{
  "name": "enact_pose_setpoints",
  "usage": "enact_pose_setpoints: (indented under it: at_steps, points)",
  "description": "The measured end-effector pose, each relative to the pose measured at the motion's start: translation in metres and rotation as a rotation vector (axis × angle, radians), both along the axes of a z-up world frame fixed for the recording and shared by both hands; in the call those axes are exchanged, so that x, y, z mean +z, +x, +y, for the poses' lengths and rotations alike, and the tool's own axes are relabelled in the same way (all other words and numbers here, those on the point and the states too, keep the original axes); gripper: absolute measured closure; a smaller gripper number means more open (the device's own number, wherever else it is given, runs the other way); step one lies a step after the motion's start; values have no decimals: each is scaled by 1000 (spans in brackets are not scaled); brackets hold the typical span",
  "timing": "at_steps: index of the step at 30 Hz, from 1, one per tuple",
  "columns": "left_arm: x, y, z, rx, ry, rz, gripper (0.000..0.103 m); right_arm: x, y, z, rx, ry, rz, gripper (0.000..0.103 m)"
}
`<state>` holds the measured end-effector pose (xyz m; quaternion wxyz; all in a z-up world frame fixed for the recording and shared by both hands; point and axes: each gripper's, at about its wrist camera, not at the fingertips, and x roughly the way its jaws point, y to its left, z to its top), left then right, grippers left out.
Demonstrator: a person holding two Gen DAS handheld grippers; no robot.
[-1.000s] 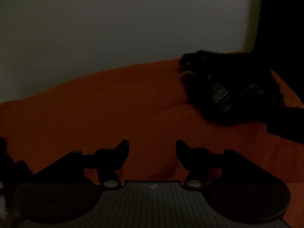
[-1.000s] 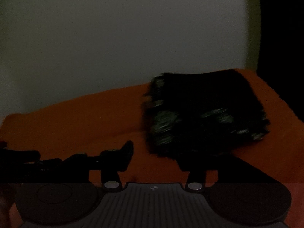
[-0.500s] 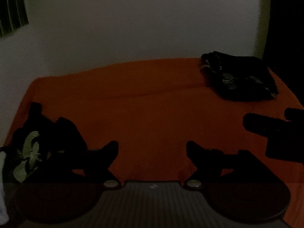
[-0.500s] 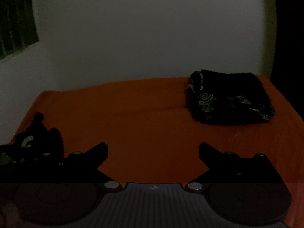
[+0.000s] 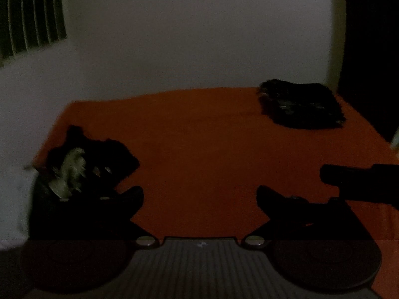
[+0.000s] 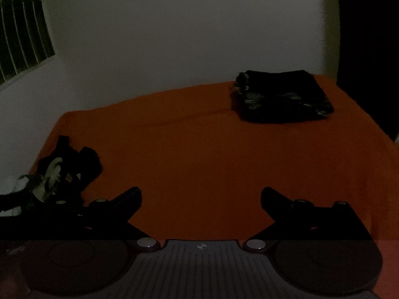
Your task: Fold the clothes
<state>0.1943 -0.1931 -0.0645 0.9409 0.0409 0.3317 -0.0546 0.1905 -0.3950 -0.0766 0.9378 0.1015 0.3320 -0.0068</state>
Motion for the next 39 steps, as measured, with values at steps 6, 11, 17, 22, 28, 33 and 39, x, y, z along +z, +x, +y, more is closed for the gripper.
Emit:
enact_pose_setpoints:
  at_steps: [6, 11, 17, 22, 28, 33, 39]
  points:
    - [-15, -1, 11, 16, -83, 39, 0, -11, -17, -5, -25, 31, 23, 0]
    - [-12, -7, 5, 5, -78, 28, 0, -7, -23, -6, -9, -44, 9, 0]
    - [-13, -17, 8, 30, -69, 57, 0, -4, -32, -8, 22, -16, 4, 0]
    - [-11, -24, 12, 46, -101, 72, 0, -2, -43, -5, 42, -18, 2, 0]
    - [-6, -34, 12, 47, -97, 63, 0, 2, -52, -5, 50, -19, 2, 0]
    - [-6, -35, 11, 55, -85, 63, 0, 4, -54, -12, 38, 34, -4, 0]
    - [-9, -34, 7, 56, -72, 72, 0, 0, -54, -17, 29, 65, -6, 0]
